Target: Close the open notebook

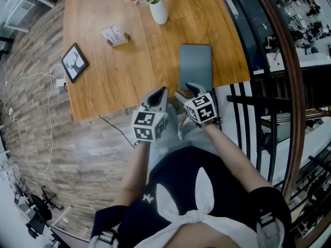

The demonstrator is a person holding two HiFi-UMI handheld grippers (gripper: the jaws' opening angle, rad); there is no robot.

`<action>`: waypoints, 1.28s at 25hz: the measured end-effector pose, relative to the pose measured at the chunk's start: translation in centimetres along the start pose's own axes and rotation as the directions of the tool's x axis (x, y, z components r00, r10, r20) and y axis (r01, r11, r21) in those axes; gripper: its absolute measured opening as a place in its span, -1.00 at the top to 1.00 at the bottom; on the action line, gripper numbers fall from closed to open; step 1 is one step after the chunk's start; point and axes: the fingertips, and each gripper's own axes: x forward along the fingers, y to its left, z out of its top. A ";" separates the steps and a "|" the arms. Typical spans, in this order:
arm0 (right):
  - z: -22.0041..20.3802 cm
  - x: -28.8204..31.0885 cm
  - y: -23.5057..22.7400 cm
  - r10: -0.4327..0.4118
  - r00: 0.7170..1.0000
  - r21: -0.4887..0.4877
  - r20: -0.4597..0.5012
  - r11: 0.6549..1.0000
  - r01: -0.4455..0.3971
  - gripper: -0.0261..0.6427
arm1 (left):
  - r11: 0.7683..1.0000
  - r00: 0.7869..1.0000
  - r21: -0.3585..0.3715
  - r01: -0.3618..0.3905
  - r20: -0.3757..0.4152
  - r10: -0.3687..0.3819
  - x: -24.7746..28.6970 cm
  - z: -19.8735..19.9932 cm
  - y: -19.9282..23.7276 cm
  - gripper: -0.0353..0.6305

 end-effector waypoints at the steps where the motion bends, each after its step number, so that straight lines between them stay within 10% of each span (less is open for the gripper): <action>1: 0.4 -0.4 0.0 -0.001 1.000 0.001 0.016 1.000 0.001 0.24 | 1.000 1.000 -0.001 -0.003 0.005 0.003 -0.1 0.3 -0.1 0.84; 14: 6.2 -7.2 0.6 -0.039 0.969 -0.054 0.244 0.997 0.054 0.93 | 1.000 0.998 0.031 0.003 0.068 -0.005 -1.1 2.9 -2.4 0.84; 32: 8.7 -14.5 2.7 -0.044 0.921 -0.094 0.387 0.992 0.087 0.93 | 0.997 0.993 0.068 0.037 0.109 -0.044 -3.1 3.4 -7.1 0.84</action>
